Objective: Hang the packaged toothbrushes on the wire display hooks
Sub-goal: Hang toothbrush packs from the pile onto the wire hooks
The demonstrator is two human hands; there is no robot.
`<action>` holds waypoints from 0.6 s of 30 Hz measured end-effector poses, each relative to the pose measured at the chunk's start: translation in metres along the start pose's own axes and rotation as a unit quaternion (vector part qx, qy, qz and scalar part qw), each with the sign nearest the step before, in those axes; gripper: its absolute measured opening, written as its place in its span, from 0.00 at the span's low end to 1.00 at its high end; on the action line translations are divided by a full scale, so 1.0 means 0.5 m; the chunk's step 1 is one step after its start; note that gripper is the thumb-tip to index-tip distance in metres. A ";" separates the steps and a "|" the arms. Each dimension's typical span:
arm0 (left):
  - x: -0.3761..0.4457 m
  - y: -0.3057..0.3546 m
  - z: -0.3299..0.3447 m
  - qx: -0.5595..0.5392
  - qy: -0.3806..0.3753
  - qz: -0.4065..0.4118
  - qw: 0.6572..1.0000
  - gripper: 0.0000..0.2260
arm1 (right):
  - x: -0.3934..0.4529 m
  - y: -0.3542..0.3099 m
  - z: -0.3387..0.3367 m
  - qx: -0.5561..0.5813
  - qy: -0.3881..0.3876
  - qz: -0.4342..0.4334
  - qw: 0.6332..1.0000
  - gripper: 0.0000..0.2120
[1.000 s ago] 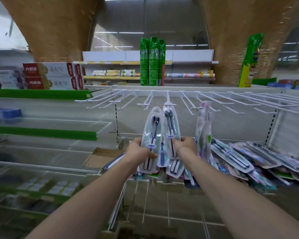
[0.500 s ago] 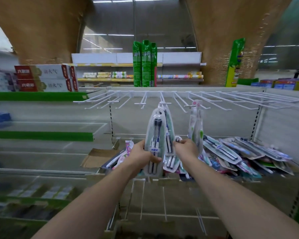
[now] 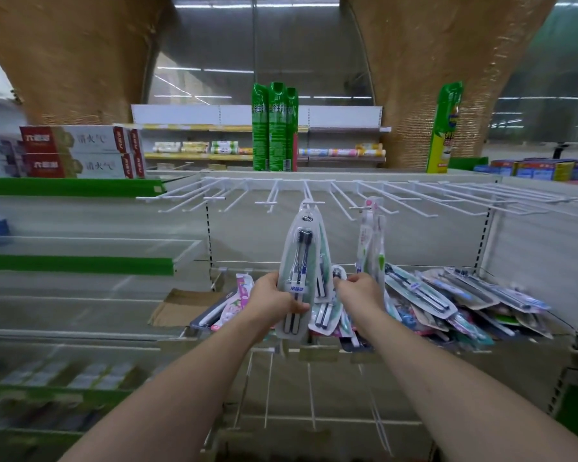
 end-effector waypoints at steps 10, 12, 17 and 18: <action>0.039 0.006 0.034 -0.021 -0.001 -0.015 1.000 0.22 | 0.024 -0.005 -0.008 0.006 -0.008 -0.009 1.000 0.08; 0.045 -0.004 0.042 -0.024 0.000 -0.020 0.999 0.22 | 0.027 -0.005 -0.007 -0.002 -0.008 -0.010 1.000 0.09; 0.052 -0.016 0.053 -0.035 0.013 -0.023 0.999 0.21 | 0.042 -0.001 -0.001 0.004 -0.004 -0.007 1.000 0.08; 0.055 -0.015 0.055 -0.037 0.015 -0.025 0.999 0.21 | 0.046 0.000 0.000 0.006 -0.002 -0.007 1.000 0.07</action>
Point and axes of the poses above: each hand's wrist, its own x-axis towards the middle knuckle, its own z-axis out of the palm, y = z × x, the point moved 6 cm from there along x, towards the middle knuckle, and after that the axes turned 6 degrees about x, right-handed, at the moved point
